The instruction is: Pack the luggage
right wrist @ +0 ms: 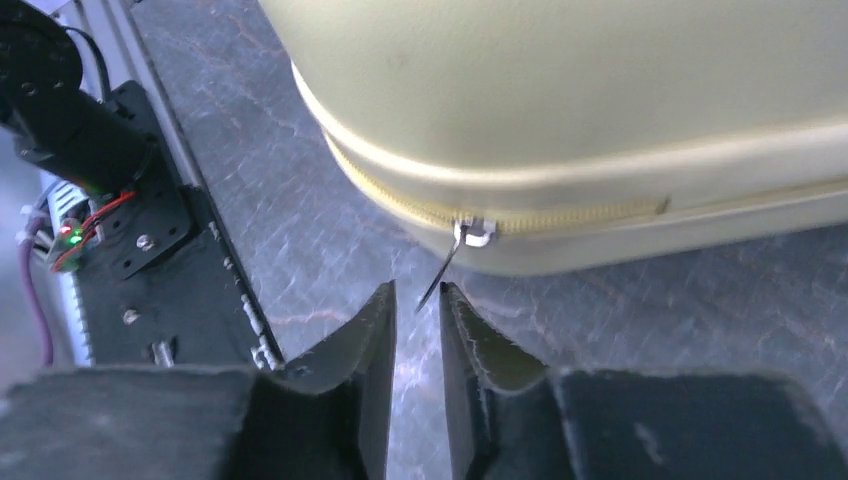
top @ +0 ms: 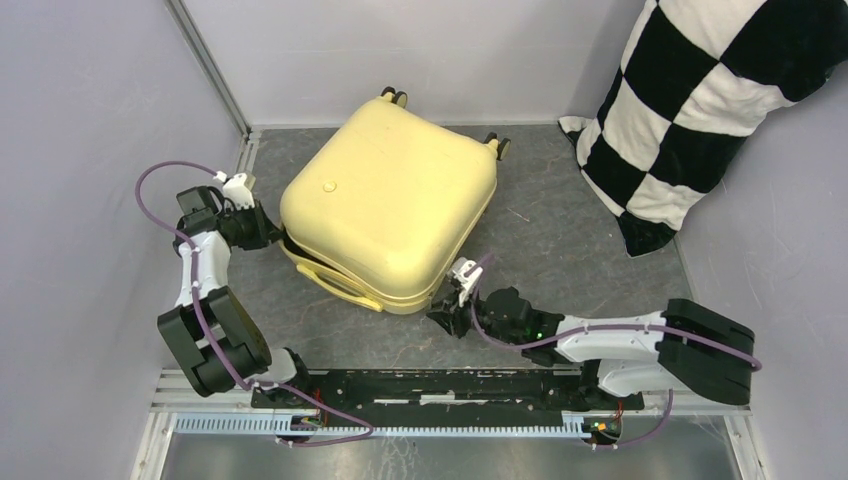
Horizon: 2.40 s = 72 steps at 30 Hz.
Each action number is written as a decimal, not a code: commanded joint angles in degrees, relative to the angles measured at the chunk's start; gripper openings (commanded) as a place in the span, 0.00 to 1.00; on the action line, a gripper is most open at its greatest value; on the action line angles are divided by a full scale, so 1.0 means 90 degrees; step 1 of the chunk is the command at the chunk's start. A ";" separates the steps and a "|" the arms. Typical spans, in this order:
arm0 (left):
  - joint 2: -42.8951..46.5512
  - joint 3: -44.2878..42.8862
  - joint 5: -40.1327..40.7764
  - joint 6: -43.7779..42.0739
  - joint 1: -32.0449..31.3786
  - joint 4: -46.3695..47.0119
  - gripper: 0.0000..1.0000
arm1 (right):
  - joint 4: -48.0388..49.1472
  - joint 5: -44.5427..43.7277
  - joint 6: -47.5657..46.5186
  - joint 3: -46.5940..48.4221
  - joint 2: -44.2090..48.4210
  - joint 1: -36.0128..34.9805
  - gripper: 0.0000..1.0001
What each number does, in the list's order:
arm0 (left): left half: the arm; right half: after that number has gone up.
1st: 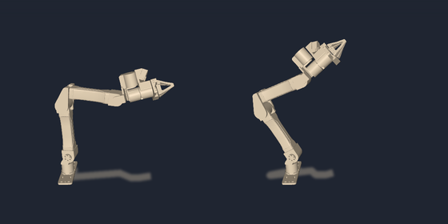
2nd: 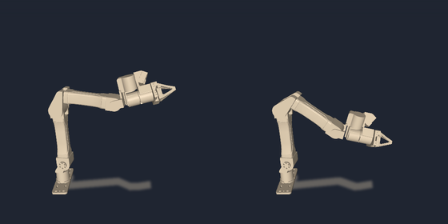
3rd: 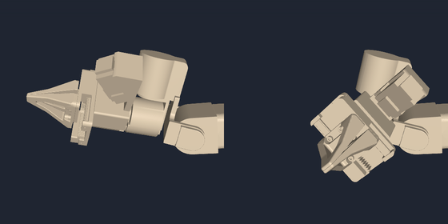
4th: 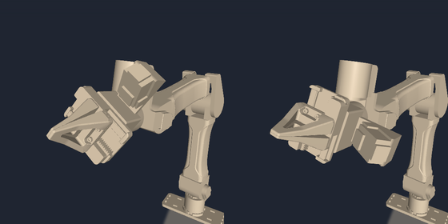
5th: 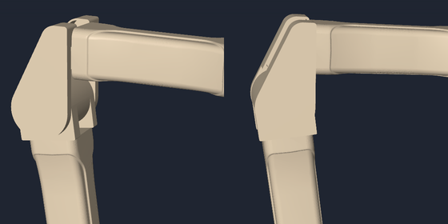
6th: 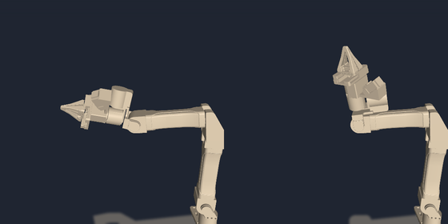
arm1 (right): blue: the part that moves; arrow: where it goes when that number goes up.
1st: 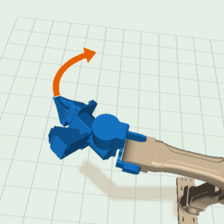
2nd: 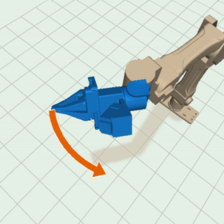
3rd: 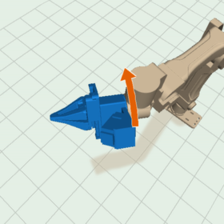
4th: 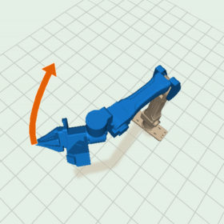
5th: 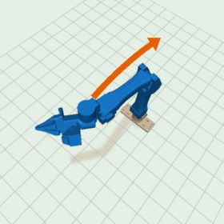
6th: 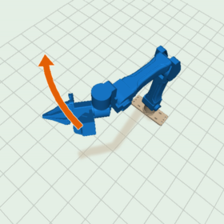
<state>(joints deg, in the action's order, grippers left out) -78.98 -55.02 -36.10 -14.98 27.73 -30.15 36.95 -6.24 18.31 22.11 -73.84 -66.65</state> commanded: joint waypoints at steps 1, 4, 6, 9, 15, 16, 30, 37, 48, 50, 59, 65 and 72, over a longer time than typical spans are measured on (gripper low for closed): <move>0.0133 0.0165 -0.0729 0.0161 -0.0287 -0.0991 0.02 | -0.0120 0.0337 0.0846 -0.0667 0.0872 0.0454 0.37; 0.0134 0.0079 -0.0688 0.0113 -0.0286 -0.1062 0.02 | -0.0599 0.0635 0.1152 -0.0918 0.1687 0.1272 0.50; 0.0142 0.0006 -0.0672 0.0028 -0.0287 -0.1153 0.02 | -0.1197 0.0592 0.1159 -0.0935 0.2167 0.1706 0.54; 0.0167 -0.0073 -0.0658 -0.0108 -0.0282 -0.1293 0.02 | -0.2007 0.0107 0.1359 -0.0775 0.2475 0.2371 0.60; 0.0331 0.0027 -0.0793 -0.0291 -0.0575 -0.1444 0.02 | -0.2397 0.0254 0.0818 0.0779 0.0885 0.2991 0.56; 0.0325 0.0054 -0.0835 -0.0294 -0.0710 -0.1467 0.02 | -0.2488 0.0428 0.0781 0.1172 0.0563 0.2994 0.54; 0.0631 0.0219 -0.0560 -0.0138 -0.2903 -0.1512 0.02 | -0.2584 0.1536 0.0325 0.4804 -0.2194 0.3894 0.52; 0.0906 -0.0020 -0.0327 -0.0722 -0.2901 -0.2080 0.02 | -0.2618 0.1122 -0.0035 0.3335 -0.1238 0.4256 0.58; 0.1419 -0.0470 -0.0144 -0.0979 -0.2866 -0.2585 0.02 | -0.1717 0.1326 -0.0648 -0.0091 0.1215 0.5034 0.69; 0.1357 -0.0594 -0.0059 -0.0904 -0.2868 -0.2608 0.02 | -0.1376 0.1734 -0.0954 -0.0384 0.1417 0.5070 0.69; 0.1392 -0.1530 0.0118 -0.0789 -0.2650 -0.2954 0.26 | 0.0162 0.4016 -0.1735 0.0155 0.0351 0.5442 0.70; 0.1147 -0.1673 0.0360 -0.0748 -0.2259 -0.2991 0.83 | 0.1988 0.5254 -0.1171 0.0259 -0.0966 0.5983 0.70; -0.0073 -0.2092 -0.0057 -0.0869 -0.1035 -0.2939 0.79 | 0.3825 0.5730 -0.0285 0.0483 -0.2006 0.6007 0.69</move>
<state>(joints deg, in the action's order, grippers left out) -74.08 -70.00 -33.71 -21.67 13.50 -56.97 57.63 38.79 11.14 23.20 -89.06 -12.58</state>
